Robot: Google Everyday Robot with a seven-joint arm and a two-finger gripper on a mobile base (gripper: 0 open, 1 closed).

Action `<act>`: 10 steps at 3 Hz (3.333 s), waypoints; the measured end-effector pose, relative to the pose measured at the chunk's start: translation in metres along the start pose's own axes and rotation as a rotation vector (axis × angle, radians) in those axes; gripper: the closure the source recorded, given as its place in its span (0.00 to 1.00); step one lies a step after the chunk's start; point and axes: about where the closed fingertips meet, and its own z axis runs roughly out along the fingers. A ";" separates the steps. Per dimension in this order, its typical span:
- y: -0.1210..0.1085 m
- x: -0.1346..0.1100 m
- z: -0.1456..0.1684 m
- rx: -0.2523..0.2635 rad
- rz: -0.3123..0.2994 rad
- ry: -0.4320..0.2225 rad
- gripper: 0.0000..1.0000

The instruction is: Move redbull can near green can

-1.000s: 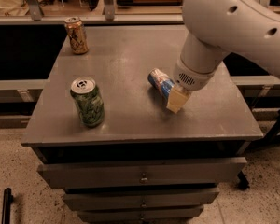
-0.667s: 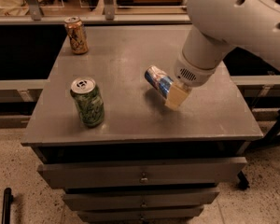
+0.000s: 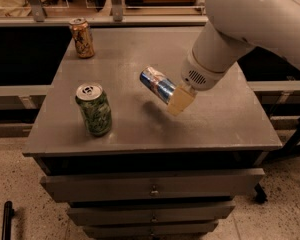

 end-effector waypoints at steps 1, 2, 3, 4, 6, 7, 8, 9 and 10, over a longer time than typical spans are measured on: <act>0.025 -0.034 0.007 -0.038 -0.106 -0.041 1.00; 0.054 -0.060 0.017 -0.083 -0.215 -0.054 1.00; 0.073 -0.073 0.028 -0.125 -0.279 -0.051 1.00; 0.082 -0.078 0.035 -0.155 -0.298 -0.048 1.00; 0.086 -0.079 0.040 -0.179 -0.303 -0.030 0.51; 0.087 -0.079 0.039 -0.178 -0.304 -0.029 0.28; 0.088 -0.079 0.039 -0.177 -0.306 -0.029 0.05; 0.088 -0.079 0.038 -0.176 -0.307 -0.029 0.00; 0.089 -0.079 0.038 -0.175 -0.307 -0.029 0.00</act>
Offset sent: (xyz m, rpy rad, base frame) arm -0.0233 0.1257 -0.0044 0.0298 -0.0124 0.3735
